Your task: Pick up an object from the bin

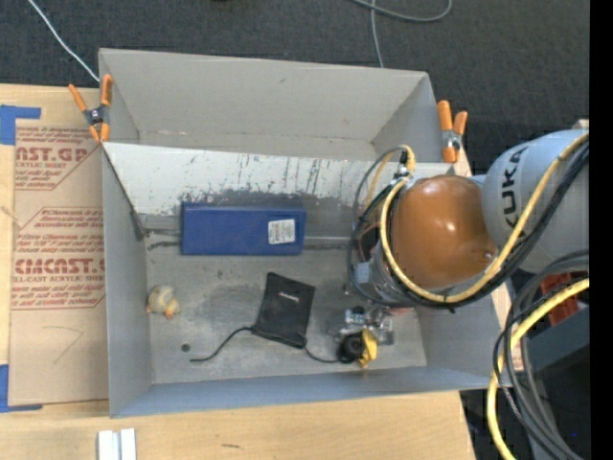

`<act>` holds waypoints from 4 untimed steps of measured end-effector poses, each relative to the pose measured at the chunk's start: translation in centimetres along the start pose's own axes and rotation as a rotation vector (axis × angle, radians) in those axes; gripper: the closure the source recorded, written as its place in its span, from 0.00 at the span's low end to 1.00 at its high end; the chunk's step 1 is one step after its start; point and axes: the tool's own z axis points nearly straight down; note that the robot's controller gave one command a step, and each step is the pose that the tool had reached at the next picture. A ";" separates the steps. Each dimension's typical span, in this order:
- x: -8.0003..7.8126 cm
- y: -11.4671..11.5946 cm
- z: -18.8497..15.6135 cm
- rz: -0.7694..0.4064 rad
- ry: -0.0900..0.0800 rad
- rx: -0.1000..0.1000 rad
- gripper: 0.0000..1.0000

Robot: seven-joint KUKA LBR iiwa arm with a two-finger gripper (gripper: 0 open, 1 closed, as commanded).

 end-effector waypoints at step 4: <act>-1.4 2.5 -6.4 -0.515 -0.010 0.015 1.00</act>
Offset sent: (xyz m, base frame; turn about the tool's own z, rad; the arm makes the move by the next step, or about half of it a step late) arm -0.0217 0.0086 0.0004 -0.1415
